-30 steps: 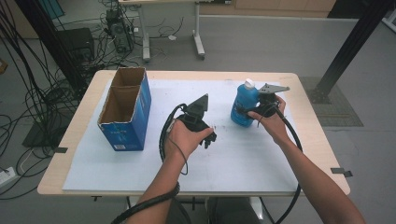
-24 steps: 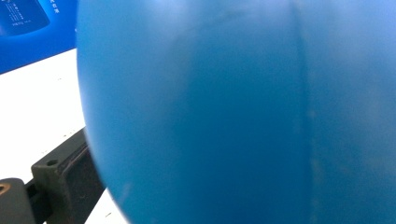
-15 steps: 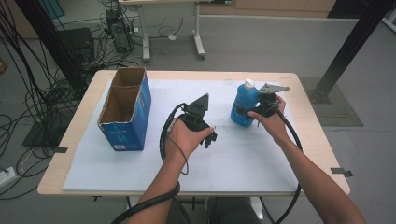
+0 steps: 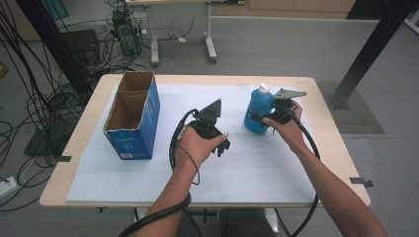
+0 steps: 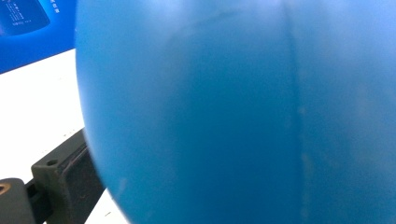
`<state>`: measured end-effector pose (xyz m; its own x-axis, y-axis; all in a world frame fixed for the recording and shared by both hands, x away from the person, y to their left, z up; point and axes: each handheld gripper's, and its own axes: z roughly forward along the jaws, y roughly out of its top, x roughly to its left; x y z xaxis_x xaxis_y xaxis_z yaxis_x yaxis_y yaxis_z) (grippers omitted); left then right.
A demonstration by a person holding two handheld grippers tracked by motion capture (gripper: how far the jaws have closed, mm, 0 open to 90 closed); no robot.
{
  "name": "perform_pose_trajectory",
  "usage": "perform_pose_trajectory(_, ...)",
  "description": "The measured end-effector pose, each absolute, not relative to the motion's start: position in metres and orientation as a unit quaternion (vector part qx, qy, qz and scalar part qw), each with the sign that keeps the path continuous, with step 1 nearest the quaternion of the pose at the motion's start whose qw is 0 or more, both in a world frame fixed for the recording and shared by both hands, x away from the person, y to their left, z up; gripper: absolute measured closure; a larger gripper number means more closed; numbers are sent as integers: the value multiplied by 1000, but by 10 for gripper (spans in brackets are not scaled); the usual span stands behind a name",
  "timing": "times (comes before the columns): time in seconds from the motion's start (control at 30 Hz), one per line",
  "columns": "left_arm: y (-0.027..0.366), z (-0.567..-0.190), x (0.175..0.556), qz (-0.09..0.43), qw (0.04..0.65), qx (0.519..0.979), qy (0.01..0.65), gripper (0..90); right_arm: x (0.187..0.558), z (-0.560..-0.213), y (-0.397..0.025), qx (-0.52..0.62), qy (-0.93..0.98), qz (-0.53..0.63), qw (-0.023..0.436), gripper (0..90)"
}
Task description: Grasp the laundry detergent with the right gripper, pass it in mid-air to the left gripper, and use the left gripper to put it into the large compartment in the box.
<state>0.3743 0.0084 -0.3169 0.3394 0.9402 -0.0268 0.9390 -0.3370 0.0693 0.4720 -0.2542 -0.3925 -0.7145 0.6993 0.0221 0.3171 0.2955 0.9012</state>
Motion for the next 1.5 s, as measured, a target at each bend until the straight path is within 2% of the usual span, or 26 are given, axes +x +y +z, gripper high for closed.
perform_pose_trajectory(1.5, 7, -314, 376, 11, 43, 819, 572, 61, 471, -391, -258, 324, 781, 498, 194, 14)
